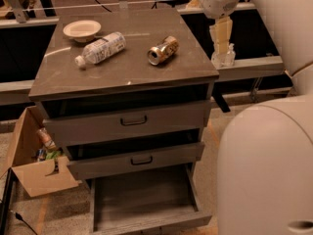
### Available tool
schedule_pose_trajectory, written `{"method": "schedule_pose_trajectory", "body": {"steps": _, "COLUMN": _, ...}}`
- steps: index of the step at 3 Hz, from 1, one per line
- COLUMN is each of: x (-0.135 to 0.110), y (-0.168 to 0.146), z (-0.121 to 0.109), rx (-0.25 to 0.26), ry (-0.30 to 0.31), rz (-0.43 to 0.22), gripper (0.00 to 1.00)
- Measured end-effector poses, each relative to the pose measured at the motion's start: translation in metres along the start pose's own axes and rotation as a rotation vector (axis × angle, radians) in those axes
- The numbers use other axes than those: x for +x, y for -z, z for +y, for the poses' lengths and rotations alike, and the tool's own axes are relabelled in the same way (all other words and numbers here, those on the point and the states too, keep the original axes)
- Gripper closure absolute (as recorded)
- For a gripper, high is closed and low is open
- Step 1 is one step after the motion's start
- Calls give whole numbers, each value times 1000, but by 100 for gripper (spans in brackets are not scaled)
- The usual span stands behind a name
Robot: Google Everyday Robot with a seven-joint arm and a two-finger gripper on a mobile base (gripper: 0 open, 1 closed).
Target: Place orange can into bottom drawer
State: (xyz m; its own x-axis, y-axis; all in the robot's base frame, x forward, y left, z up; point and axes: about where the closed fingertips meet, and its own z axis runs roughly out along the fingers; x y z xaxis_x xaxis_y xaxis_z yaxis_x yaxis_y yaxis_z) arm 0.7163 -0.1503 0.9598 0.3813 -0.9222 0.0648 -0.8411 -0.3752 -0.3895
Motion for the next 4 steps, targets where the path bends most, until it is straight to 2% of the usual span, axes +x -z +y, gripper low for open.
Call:
{"method": "schedule_pose_trajectory", "body": {"steps": 1, "x": -6, "y": -7, "z": -11, "rx": 9, "ry": 94, "rz": -42, "gripper": 0}}
{"method": "schedule_pose_trajectory", "body": {"steps": 2, "x": -11, "y": -10, "z": -19, "rx": 20, "ry": 159, "rz": -74, "gripper": 0}}
{"method": "schedule_pose_trajectory", "body": {"steps": 4, "x": -29, "y": -29, "z": -40, "rx": 40, "ry": 248, "rz": -130, "gripper": 0}}
